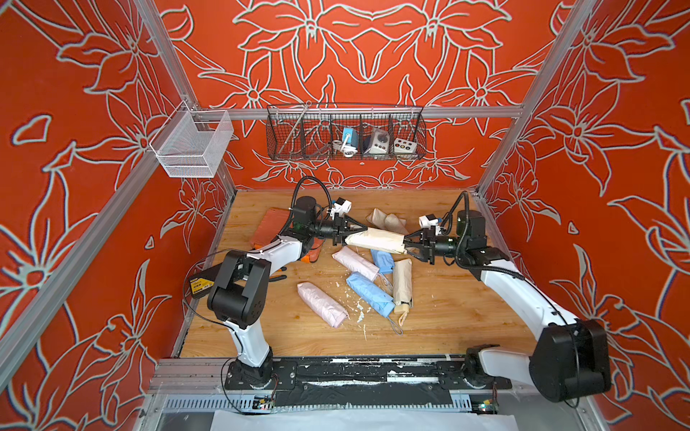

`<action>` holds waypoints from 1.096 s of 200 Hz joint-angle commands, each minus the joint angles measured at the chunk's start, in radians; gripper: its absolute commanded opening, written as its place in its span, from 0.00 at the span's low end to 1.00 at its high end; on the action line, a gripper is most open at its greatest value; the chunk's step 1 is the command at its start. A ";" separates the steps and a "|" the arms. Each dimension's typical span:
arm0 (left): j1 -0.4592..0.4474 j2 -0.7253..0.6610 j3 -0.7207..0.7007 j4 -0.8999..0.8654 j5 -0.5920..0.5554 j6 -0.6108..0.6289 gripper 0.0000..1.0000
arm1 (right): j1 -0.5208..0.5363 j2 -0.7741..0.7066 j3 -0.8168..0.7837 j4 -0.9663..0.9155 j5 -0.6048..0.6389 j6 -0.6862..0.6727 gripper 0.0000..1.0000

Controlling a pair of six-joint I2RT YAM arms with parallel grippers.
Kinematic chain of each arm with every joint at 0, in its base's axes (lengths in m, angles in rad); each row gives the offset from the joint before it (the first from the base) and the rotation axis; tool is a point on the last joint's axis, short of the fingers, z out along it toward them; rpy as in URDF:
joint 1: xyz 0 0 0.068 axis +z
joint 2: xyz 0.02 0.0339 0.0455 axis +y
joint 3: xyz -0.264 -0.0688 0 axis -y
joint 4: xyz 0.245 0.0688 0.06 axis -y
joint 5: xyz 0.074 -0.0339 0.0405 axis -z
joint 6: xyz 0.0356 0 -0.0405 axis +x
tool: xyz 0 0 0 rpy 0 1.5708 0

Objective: Take umbrellas out of sleeves
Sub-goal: Take out the umbrella from the umbrella sleeve.

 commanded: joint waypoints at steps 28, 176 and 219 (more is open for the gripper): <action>0.040 -0.036 0.000 -0.069 -0.008 0.080 0.51 | -0.004 0.006 -0.006 0.031 -0.008 -0.004 0.19; 0.072 -0.085 -0.071 -0.055 -0.014 0.084 0.51 | -0.048 0.006 0.021 -0.017 -0.011 -0.039 0.18; 0.071 -0.127 -0.115 -0.088 -0.009 0.125 0.52 | -0.055 0.018 0.037 -0.017 -0.015 -0.039 0.18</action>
